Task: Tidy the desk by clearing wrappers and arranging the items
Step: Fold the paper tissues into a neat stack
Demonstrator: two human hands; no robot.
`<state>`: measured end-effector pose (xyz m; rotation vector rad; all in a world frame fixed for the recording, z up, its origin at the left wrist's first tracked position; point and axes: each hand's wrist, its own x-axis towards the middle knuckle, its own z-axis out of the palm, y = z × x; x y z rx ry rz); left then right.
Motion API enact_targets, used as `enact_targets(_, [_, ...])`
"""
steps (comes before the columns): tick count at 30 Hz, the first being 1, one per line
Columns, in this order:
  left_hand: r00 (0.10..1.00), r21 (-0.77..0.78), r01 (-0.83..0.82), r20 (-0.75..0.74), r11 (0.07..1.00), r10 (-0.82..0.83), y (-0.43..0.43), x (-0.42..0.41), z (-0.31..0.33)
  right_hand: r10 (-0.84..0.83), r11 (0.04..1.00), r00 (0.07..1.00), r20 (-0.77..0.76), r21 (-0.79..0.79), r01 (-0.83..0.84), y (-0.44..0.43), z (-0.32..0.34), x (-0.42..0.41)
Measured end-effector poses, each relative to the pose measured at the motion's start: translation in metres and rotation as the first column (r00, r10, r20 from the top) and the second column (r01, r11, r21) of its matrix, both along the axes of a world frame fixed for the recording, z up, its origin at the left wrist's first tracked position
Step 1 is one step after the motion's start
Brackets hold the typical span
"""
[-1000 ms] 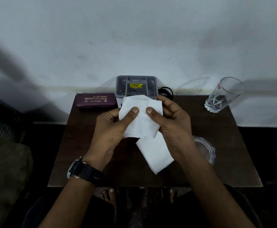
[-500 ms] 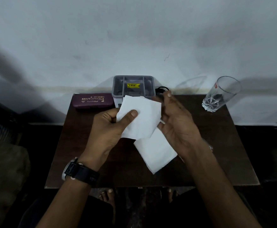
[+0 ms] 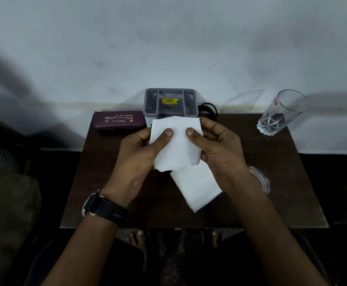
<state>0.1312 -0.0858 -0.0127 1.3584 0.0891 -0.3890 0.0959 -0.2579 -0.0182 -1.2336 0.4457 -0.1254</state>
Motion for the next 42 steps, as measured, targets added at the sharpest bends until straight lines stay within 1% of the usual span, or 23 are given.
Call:
enact_targets(2, [0.999,-0.003,-0.01,0.041,1.0,0.01,0.001,0.001,-0.002,0.0,0.996,1.0,0.007,-0.091,0.001,0.001,0.0,0.0])
enact_targets(4, [0.999,-0.026,-0.013,0.029,1.0,0.014,0.001,0.002,-0.003,-0.002,0.993,1.0,0.007,-0.114,0.002,0.002,-0.001,0.0])
enact_targets(10, [0.999,-0.09,-0.043,-0.014,0.995,0.042,0.003,0.004,-0.003,-0.005,1.0,0.999,-0.049,-0.018,0.004,0.001,-0.002,0.0])
enact_targets(15, [0.985,-0.12,-0.15,-0.099,0.981,0.139,-0.001,0.004,0.005,0.071,0.985,0.997,-0.02,-0.157,-0.073,-0.001,0.0,-0.002])
enact_targets(19, [0.962,-0.171,-0.25,-0.153,0.953,0.225,0.001,0.007,0.01,0.059,0.976,0.998,-0.011,-0.21,-0.06,-0.004,-0.002,-0.006])
enact_targets(22, [0.951,-0.15,-0.3,-0.126,0.942,0.283,0.006,0.01,0.009,0.026,0.952,1.0,-0.001,-0.306,-0.025,-0.013,0.002,-0.008])
enact_targets(24, [0.944,-0.068,-0.326,-0.07,0.943,0.322,0.009,0.01,0.007,0.066,0.931,0.996,0.059,-0.362,-0.04,-0.024,0.009,-0.008])
enact_targets(25, [0.949,-0.002,-0.316,-0.023,0.949,0.316,0.01,0.01,0.005,0.126,0.925,0.987,0.102,-0.372,-0.08,-0.029,0.014,-0.009])
enact_targets(26, [0.961,0.062,-0.278,0.025,0.959,0.277,0.011,0.01,0.003,0.207,0.913,0.969,0.139,-0.382,-0.14,-0.034,0.019,-0.01])
enact_targets(28, [0.992,0.163,-0.116,0.075,0.98,0.105,0.011,0.008,0.001,0.38,0.864,0.91,0.166,-0.415,-0.285,-0.04,0.027,-0.013])
enact_targets(30, [0.994,0.263,0.055,0.072,0.963,-0.076,0.007,0.004,-0.001,0.534,0.782,0.837,0.117,-0.445,-0.437,-0.041,0.032,-0.014])
enact_targets(32, [0.982,0.296,0.172,0.025,0.94,-0.188,0.004,0.001,-0.001,0.617,0.713,0.786,0.039,-0.449,-0.538,-0.039,0.032,-0.012])
enact_targets(33, [0.976,0.27,0.213,-0.008,0.939,-0.219,0.003,0.0,0.0,0.62,0.7,0.785,0.002,-0.455,-0.551,-0.037,0.029,-0.01])
enact_targets(35, [0.967,0.219,0.254,-0.067,0.942,-0.245,0.0,-0.002,0.003,0.567,0.696,0.822,-0.058,-0.501,-0.515,-0.032,0.025,-0.005])
enact_targets(37, [0.965,0.194,0.249,-0.137,0.949,-0.225,-0.005,-0.001,0.005,0.492,0.702,0.866,-0.088,-0.549,-0.455,-0.028,0.019,-0.003])
enact_targets(39, [0.944,0.094,0.252,-0.242,0.963,-0.223,-0.008,0.003,0.005,0.436,0.694,0.895,-0.099,-0.596,-0.404,-0.025,0.014,-0.002])
enact_targets(40, [0.932,0.037,0.268,-0.262,0.963,-0.249,-0.008,0.004,0.005,0.417,0.687,0.903,-0.1,-0.617,-0.385,-0.023,0.013,-0.001])
enact_targets(42, [0.927,-0.009,0.32,-0.203,0.947,-0.316,-0.005,0.003,0.002,0.394,0.684,0.915,-0.086,-0.637,-0.355,-0.022,0.012,-0.001])
